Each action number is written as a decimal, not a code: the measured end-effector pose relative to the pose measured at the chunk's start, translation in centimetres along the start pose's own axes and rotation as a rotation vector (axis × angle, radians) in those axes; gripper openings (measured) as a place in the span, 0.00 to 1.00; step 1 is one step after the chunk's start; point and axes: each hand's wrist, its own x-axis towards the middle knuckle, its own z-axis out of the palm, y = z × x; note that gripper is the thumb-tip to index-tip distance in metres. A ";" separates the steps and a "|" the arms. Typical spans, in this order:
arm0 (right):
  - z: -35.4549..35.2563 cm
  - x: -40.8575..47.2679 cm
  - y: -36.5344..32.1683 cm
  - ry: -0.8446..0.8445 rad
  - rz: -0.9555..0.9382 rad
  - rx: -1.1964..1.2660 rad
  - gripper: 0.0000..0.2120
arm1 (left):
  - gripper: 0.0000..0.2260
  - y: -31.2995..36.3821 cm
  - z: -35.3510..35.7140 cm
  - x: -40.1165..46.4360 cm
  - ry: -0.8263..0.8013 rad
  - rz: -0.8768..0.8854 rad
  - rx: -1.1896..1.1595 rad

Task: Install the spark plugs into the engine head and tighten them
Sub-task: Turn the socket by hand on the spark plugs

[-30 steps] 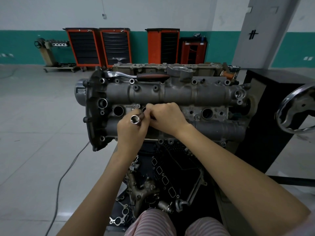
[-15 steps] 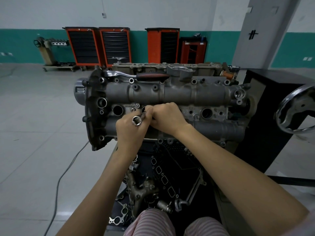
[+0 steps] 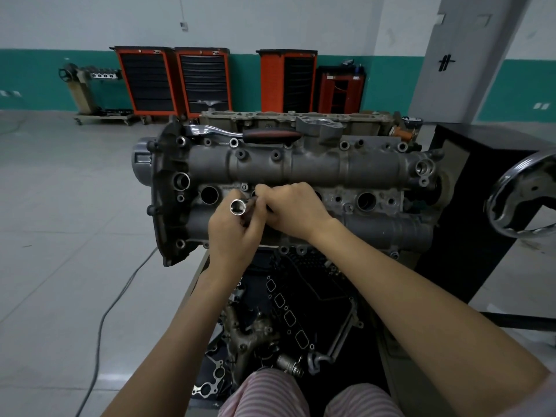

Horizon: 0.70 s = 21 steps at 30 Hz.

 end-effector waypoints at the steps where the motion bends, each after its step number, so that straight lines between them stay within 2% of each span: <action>1: 0.0 -0.1 0.0 0.025 0.006 0.003 0.08 | 0.16 0.0 0.1 0.1 0.008 -0.010 -0.003; 3: 0.0 -0.2 -0.1 0.059 0.008 -0.002 0.07 | 0.20 0.1 0.1 0.3 0.028 -0.035 -0.015; 6: 0.0 -0.3 -0.1 0.091 0.004 0.010 0.14 | 0.24 -0.1 0.2 0.4 0.033 -0.031 -0.002; 8: 0.0 -0.2 -0.2 0.078 0.002 0.007 0.14 | 0.22 -0.2 0.1 0.2 0.022 0.028 0.050; 10: 0.0 -0.2 -0.1 0.029 0.021 0.000 0.09 | 0.18 -0.3 0.0 0.0 0.002 0.082 0.083; 14: 0.1 0.0 0.0 -0.031 0.041 0.019 0.13 | 0.16 -0.1 -0.1 -0.2 -0.021 0.031 0.017; 16: 0.0 0.0 -0.1 -0.013 0.022 0.009 0.12 | 0.17 0.0 -0.2 -0.2 -0.012 0.016 0.016; 19: 0.0 -0.1 -0.1 -0.006 0.001 0.009 0.05 | 0.17 0.3 -0.1 0.0 0.004 -0.003 0.021; 21: 0.0 -0.2 0.1 0.000 0.007 0.016 0.08 | 0.18 0.5 -0.1 0.2 0.014 -0.005 0.043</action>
